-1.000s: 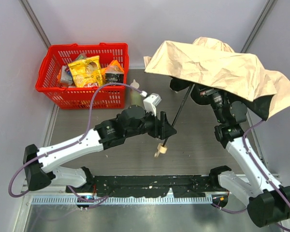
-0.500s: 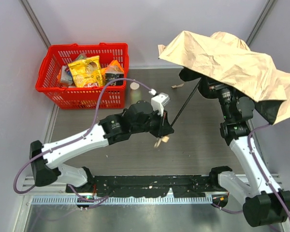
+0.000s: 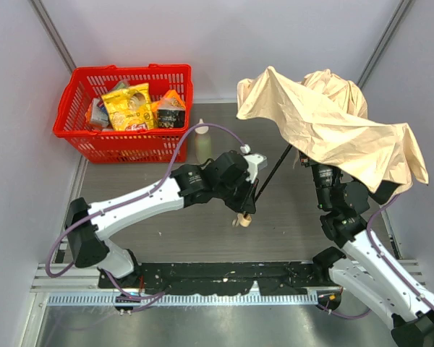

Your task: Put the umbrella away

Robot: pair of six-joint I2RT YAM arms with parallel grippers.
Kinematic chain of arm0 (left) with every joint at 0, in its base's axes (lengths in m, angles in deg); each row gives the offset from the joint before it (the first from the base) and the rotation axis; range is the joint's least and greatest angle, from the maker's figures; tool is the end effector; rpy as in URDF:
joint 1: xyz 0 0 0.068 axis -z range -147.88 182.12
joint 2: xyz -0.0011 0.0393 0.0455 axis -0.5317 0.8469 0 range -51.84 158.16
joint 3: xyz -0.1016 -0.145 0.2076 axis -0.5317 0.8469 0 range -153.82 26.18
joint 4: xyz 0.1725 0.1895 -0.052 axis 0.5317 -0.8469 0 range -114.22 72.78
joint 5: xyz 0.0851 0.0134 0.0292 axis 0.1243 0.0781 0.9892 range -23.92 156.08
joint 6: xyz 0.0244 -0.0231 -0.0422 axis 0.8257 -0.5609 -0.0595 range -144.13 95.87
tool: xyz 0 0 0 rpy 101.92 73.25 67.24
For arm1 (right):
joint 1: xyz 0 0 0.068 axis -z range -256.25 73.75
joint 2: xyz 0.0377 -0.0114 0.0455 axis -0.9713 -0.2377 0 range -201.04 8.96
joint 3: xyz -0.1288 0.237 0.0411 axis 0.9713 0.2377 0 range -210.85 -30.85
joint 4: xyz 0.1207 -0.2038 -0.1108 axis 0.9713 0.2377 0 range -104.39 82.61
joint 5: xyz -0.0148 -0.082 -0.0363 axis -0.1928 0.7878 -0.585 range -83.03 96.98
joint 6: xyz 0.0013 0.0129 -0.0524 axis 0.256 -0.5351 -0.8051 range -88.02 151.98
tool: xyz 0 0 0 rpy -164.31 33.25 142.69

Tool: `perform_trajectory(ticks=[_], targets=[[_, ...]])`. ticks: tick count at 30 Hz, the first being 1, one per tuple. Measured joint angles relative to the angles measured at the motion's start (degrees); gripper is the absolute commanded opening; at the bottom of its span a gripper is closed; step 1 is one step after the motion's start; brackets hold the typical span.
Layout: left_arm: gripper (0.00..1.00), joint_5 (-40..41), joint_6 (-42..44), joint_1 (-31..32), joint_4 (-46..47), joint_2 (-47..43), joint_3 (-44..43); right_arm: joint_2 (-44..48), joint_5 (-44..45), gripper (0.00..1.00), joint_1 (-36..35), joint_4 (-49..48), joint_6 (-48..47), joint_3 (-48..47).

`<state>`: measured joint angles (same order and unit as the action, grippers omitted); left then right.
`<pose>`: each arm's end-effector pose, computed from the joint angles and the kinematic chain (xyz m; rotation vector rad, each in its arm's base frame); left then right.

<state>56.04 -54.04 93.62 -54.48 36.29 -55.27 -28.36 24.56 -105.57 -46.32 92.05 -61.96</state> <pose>0.1569 -0.3020 0.3328 0.7836 2.4211 -0.9296 0.1425 0.0678 0.3535 0.5997 1.0729 1.2050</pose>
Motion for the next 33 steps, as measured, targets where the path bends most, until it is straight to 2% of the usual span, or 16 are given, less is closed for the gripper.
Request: perform_trajectory(ticks=[4,7,10,14,18,21,23,24,26,28,33], targets=[[0.0,1.0,-0.9,0.0,1.5,-2.5,0.4,-4.8,-5.0,0.01,3.2,-6.6,3.2,-0.6],[0.0,1.7,-1.5,0.0,0.5,-3.5,-0.1,-7.3,-6.0,0.01,4.0,-12.3,7.0,3.0],[0.0,5.6,-4.2,-1.2,8.6,-3.2,-3.7,-7.2,-10.6,0.01,-1.1,-8.7,9.1,9.0],[0.0,6.3,-7.5,-2.5,8.7,-3.0,-6.4,-6.3,-5.0,0.01,-4.2,-9.2,15.2,10.7],[0.0,5.2,-8.4,-2.2,9.6,-2.0,-6.6,-2.1,-1.9,0.01,-4.6,-6.1,14.7,11.9],[0.0,4.6,-9.1,-1.9,14.1,-2.9,-4.1,0.6,-3.9,0.01,-2.0,0.6,12.6,9.2],[0.0,4.6,-9.9,-2.1,19.2,-4.3,-0.6,0.4,-8.4,0.21,1.7,4.2,11.2,6.4],[0.0,4.6,-10.3,-2.2,22.0,-5.0,1.2,0.1,-10.0,0.35,3.0,5.5,10.8,5.4],[0.0,4.8,-11.4,-2.4,26.9,-6.4,4.8,-0.9,-13.7,0.56,5.8,7.8,10.1,3.4],[0.0,4.9,-12.5,-2.6,28.7,-8.3,7.8,-2.1,-14.2,0.63,8.3,9.0,10.2,2.9],[0.0,5.8,-15.0,-2.2,29.4,-11.5,12.9,-8.1,-13.6,0.68,11.8,14.8,9.8,-0.6]])
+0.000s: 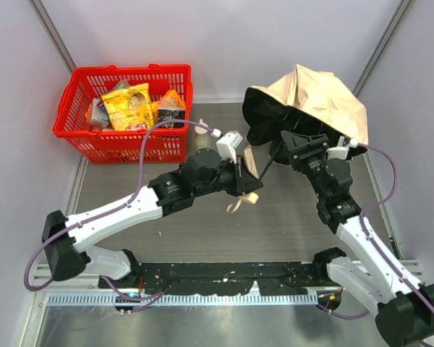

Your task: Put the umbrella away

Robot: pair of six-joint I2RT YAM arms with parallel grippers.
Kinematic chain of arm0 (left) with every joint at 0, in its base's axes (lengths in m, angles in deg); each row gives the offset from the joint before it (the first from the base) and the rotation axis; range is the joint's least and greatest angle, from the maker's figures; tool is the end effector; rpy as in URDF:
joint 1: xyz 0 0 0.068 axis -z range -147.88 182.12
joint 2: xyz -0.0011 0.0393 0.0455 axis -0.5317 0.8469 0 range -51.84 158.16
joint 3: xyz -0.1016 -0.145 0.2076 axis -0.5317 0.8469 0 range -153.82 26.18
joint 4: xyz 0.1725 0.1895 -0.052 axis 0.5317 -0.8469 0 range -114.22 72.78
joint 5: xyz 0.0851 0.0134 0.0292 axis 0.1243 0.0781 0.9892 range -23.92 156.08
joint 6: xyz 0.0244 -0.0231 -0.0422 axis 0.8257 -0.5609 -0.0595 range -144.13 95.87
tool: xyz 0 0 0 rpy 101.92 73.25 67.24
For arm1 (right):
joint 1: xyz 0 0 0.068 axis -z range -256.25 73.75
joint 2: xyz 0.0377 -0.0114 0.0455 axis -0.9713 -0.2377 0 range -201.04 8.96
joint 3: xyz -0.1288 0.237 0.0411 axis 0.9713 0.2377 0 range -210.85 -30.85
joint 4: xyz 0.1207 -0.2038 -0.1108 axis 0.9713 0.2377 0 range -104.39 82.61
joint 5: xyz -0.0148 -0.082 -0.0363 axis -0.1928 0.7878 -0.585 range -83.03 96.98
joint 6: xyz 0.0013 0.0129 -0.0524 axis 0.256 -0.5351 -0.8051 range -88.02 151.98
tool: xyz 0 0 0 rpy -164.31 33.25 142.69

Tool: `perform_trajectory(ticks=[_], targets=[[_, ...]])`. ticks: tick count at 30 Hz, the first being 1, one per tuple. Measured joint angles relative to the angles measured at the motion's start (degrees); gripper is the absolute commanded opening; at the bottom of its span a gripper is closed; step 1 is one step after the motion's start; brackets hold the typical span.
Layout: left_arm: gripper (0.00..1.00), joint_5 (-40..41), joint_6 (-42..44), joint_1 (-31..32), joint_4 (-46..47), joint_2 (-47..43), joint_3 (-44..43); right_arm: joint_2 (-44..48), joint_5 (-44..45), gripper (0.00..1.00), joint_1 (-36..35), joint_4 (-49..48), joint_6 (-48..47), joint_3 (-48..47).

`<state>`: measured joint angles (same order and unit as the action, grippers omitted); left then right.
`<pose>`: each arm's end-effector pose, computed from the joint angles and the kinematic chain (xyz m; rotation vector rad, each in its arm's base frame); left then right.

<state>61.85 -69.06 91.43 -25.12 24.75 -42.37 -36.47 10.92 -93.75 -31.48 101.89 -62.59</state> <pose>0.1586 -0.2723 0.3654 0.3163 2.0467 -1.2795 0.1879 0.0568 0.3083 0.7723 1.4343 1.1532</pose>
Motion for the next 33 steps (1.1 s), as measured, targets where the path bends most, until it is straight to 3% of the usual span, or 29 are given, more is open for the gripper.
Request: perform_trajectory(ticks=[3,5,6,7,11,13,16,23,28,33], targets=[[0.0,0.8,-0.2,0.6,0.5,-0.5,1.6,-2.9,0.1,0.67,1.8,2.1,0.1,-3.3],[0.0,1.2,-0.2,1.0,1.1,-0.8,2.4,-3.9,0.4,0.6,3.8,2.2,0.7,-4.4],[0.0,1.3,-0.2,1.2,1.4,-1.0,2.7,-4.5,0.4,0.5,4.9,1.9,1.1,-4.7],[0.0,1.3,-0.2,1.4,1.6,-1.2,3.0,-5.3,0.3,0.47,5.9,1.3,1.8,-4.7],[0.0,1.5,-0.2,1.9,1.8,-1.6,3.5,-9.6,-1.6,0.45,9.5,-2.6,4.9,-4.7],[0.0,1.8,-0.2,2.1,1.8,-1.6,3.9,-11.5,-2.6,0.47,10.7,-4.3,5.7,-4.8],[0.0,2.6,-0.1,2.2,2.2,-1.6,4.3,-13.6,-5.0,0.59,12.2,-5.6,6.0,-5.5],[0.0,4.3,0.1,2.6,4.8,-1.7,4.3,-15.5,-8.4,0.55,13.7,-5.6,5.6,-9.2],[0.0,5.7,0.1,2.6,5.5,-1.8,4.3,-19.2,-12.1,0.68,14.4,-10.0,8.1,-10.2],[0.0,6.9,0.3,2.7,6.0,-1.7,4.3,-21.4,-13.9,0.72,14.6,-15.0,10.2,-9.9]])
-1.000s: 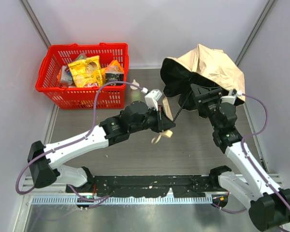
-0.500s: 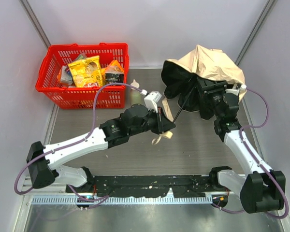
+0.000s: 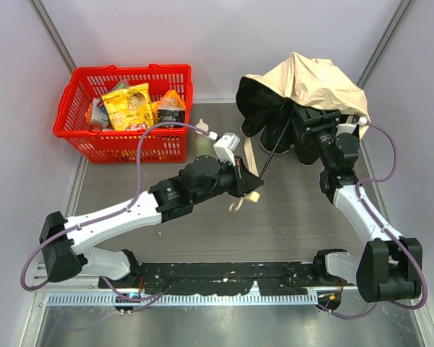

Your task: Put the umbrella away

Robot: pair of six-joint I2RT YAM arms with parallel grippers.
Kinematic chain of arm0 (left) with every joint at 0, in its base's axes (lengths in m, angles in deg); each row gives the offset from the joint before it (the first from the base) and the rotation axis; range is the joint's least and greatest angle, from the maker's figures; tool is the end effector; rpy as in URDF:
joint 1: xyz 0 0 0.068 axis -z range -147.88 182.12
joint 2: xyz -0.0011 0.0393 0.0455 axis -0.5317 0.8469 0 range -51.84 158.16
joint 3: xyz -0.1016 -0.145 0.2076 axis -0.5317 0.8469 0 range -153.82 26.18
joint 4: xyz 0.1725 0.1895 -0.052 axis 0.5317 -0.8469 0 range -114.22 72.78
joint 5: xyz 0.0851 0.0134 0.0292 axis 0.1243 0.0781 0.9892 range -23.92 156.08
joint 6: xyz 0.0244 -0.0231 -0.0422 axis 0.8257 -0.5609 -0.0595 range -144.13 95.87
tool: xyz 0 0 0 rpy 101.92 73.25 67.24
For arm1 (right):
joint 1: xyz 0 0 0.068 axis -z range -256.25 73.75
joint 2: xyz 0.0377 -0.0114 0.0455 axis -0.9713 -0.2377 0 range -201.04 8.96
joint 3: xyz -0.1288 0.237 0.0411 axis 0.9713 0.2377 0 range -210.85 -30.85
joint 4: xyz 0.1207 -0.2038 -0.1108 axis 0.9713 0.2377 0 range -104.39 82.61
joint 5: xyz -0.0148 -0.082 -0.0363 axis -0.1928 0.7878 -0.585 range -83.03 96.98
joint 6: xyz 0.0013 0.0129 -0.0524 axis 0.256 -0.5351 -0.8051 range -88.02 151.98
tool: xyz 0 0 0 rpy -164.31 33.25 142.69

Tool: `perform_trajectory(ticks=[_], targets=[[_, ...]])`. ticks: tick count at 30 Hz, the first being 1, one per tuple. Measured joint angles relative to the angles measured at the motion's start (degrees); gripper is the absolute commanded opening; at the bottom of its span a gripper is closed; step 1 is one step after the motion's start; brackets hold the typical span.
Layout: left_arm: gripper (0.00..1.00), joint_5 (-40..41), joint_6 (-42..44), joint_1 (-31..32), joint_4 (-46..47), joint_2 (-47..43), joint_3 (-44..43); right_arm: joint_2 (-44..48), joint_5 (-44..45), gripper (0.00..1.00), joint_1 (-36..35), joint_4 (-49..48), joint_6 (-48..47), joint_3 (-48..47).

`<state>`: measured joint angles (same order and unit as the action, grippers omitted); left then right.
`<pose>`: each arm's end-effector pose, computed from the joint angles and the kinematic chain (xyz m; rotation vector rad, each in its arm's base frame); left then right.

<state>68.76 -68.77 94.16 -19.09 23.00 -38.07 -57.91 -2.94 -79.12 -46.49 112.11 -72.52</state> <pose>0.1467 -0.2729 0.3587 0.2631 1.9654 -1.2496 0.2712 0.0198 0.3193 0.8678 1.3343 1.2873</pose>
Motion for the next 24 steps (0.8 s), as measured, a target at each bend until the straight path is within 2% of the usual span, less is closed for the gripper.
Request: perform_trajectory(ticks=[10,16,20,24], targets=[[0.0,1.3,0.5,1.2,-0.9,0.0,-2.5,1.8,-0.1,0.74,1.9,-11.0,1.9,2.8],[0.0,2.6,0.5,1.8,-6.3,0.2,-3.3,5.7,1.5,0.8,3.5,-12.3,1.3,3.1],[0.0,3.0,0.5,2.0,-9.6,1.1,-3.5,9.4,2.5,0.78,3.6,-9.4,-1.0,2.5],[0.0,3.3,0.5,2.2,-10.0,1.3,-3.5,10.0,3.7,0.68,3.6,4.2,-4.5,-3.7]])
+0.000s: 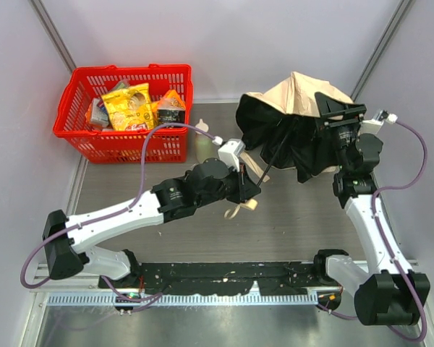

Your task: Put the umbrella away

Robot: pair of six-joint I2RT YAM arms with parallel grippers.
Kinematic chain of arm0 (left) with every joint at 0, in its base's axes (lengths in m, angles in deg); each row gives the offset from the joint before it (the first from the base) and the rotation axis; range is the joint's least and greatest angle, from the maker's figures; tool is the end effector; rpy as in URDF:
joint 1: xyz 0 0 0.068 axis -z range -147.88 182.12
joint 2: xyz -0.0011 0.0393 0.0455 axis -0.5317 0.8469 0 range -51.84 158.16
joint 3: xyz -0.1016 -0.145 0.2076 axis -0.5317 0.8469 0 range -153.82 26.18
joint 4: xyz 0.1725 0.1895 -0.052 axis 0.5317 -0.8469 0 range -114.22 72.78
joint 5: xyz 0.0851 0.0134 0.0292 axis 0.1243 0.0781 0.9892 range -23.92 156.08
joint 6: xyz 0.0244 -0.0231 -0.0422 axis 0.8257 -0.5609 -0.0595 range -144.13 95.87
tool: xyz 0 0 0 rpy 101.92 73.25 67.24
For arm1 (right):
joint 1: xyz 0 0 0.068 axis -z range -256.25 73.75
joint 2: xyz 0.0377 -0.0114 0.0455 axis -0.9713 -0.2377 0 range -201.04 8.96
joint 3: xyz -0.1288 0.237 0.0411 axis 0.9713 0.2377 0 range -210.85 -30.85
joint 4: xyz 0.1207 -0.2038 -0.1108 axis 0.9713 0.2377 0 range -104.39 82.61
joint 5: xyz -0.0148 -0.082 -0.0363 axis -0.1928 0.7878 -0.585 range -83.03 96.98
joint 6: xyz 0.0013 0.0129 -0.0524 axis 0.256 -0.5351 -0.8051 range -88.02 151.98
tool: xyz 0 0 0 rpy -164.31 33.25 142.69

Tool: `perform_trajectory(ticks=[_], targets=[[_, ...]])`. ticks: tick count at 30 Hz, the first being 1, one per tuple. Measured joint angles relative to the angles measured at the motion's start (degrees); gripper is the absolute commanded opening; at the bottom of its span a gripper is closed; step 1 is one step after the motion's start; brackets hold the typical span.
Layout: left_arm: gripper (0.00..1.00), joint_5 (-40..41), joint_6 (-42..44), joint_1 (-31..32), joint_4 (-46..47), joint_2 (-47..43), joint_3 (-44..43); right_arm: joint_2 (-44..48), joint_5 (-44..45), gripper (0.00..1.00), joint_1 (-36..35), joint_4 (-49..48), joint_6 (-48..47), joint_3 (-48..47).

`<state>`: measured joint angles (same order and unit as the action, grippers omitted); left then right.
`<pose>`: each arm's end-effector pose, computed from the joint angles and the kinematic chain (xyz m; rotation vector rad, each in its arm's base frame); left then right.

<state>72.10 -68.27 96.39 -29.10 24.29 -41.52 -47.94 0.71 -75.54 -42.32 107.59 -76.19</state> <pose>0.1382 -0.2781 0.3553 0.2919 2.0852 -1.1233 0.2329 0.0011 0.3751 0.7727 1.1465 1.1802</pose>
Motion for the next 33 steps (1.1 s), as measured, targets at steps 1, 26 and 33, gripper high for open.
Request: perform_trajectory(ticks=[1,26,33], targets=[[0.0,0.1,0.1,0.1,0.0,0.0,0.0,0.1,0.1,0.63,0.0,2.9,-1.0,-1.0],[0.0,0.4,2.6,0.7,0.0,0.0,0.0,-2.3,-3.3,0.46,-0.4,25.7,-10.7,-1.1],[0.0,0.9,2.6,1.1,0.5,0.0,0.0,-4.8,-3.3,0.56,-0.4,23.7,-9.3,-1.4]])
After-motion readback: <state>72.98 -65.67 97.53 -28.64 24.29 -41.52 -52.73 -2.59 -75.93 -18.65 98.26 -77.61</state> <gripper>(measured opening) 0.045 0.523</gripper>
